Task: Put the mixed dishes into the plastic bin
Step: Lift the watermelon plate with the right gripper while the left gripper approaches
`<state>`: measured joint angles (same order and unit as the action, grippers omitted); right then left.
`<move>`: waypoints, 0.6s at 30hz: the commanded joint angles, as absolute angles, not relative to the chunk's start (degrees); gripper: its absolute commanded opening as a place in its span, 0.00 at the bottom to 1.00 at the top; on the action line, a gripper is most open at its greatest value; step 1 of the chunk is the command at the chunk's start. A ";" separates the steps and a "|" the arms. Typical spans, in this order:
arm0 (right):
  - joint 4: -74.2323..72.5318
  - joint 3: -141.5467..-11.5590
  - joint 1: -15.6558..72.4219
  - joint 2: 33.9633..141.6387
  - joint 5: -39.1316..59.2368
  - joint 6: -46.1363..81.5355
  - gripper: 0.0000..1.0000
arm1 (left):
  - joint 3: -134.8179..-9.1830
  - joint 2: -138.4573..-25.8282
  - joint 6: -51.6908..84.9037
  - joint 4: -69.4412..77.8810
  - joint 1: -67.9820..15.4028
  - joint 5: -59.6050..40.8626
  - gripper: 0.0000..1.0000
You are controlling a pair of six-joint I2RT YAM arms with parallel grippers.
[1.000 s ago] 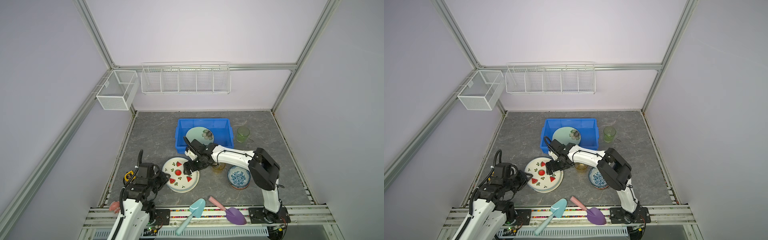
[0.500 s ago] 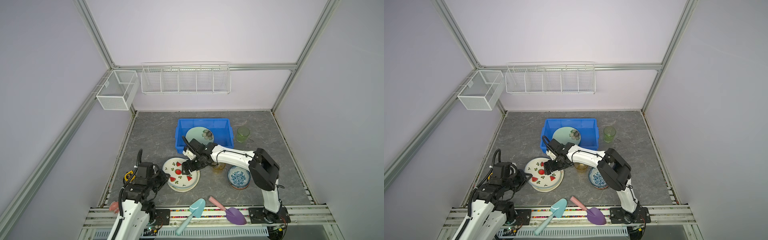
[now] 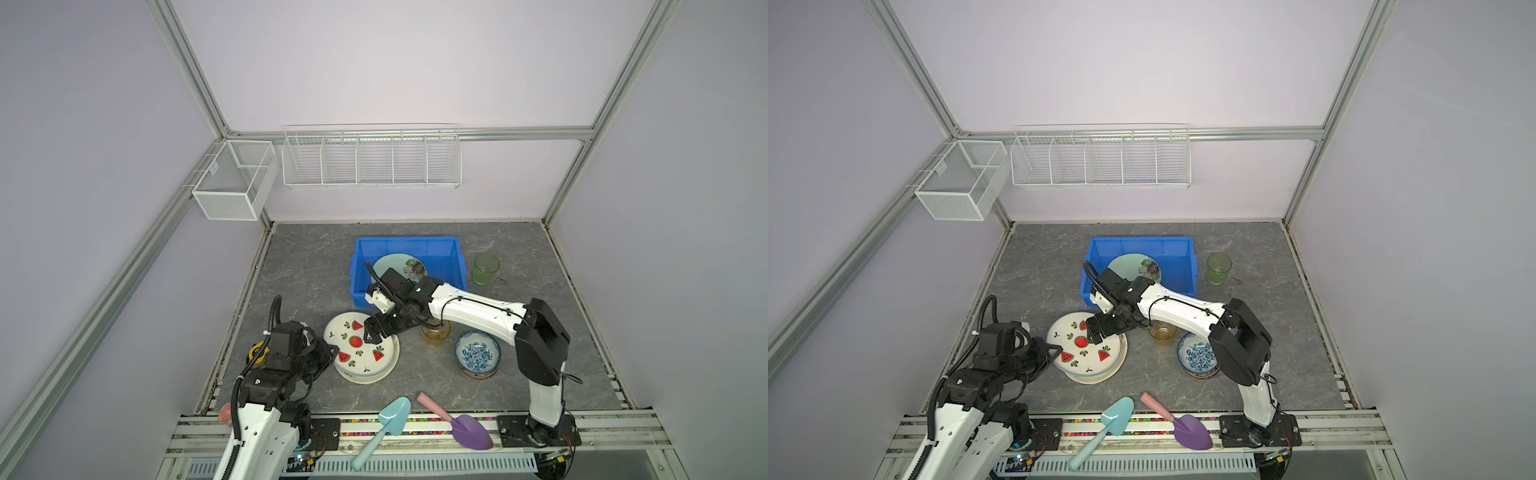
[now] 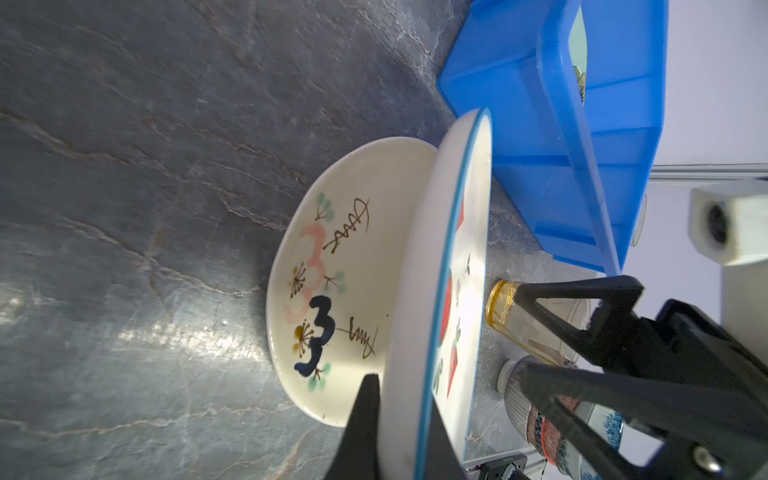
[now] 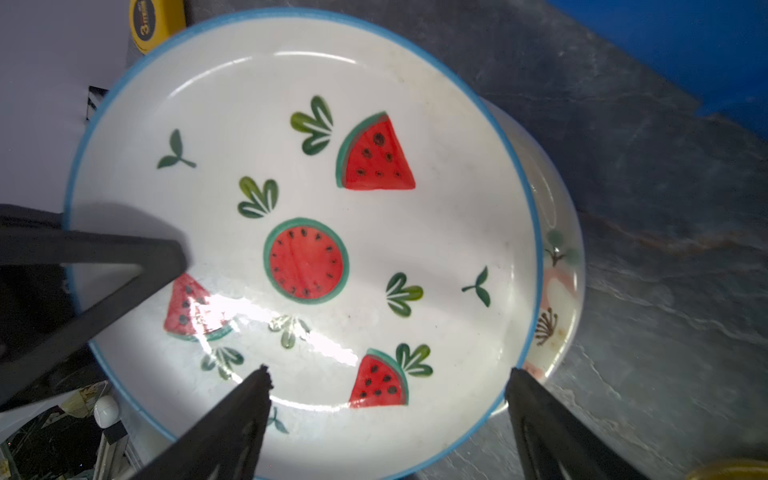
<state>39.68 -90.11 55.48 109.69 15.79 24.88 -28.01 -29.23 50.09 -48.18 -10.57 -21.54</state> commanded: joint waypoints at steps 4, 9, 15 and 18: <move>44.32 -90.81 50.99 100.44 20.07 22.56 0.91 | -32.60 -28.32 48.05 -44.57 -10.81 -27.57 0.00; 45.23 -88.86 46.49 95.23 25.22 22.80 0.91 | -33.21 -27.99 48.54 -37.42 -10.81 -34.60 0.00; 43.21 -83.32 39.62 89.04 31.78 25.17 0.93 | -35.04 -29.83 48.65 -29.04 -10.81 -40.80 0.00; 41.93 -80.18 36.51 86.37 34.34 25.99 0.96 | -35.42 -31.79 49.60 -23.19 -10.79 -43.65 0.00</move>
